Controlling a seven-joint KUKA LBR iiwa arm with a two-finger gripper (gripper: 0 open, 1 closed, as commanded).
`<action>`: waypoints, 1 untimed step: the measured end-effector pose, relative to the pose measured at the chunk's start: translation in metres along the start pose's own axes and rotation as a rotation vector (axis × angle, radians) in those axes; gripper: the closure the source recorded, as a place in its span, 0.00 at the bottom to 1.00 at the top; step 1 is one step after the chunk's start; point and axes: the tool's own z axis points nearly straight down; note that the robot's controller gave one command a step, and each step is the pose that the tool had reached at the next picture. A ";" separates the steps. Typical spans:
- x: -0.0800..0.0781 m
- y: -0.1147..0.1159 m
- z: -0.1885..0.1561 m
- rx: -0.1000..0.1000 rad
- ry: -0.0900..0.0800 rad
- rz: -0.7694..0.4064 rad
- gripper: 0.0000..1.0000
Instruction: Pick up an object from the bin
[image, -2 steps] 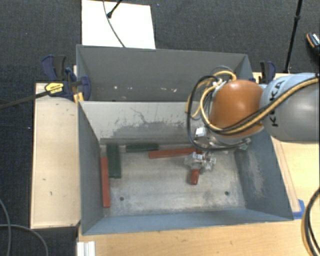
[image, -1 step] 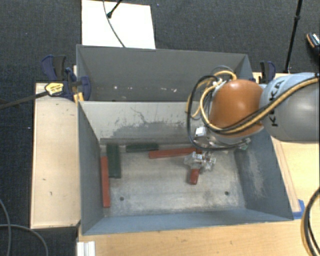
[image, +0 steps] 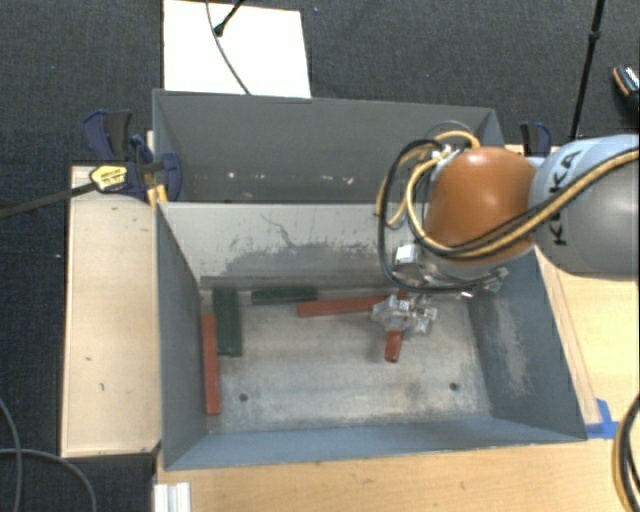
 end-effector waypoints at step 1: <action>-0.001 -0.001 -0.011 0.000 0.000 0.004 1.00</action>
Offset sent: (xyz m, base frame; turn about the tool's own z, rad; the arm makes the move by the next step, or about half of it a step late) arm -0.0001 -0.0001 0.0104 0.0000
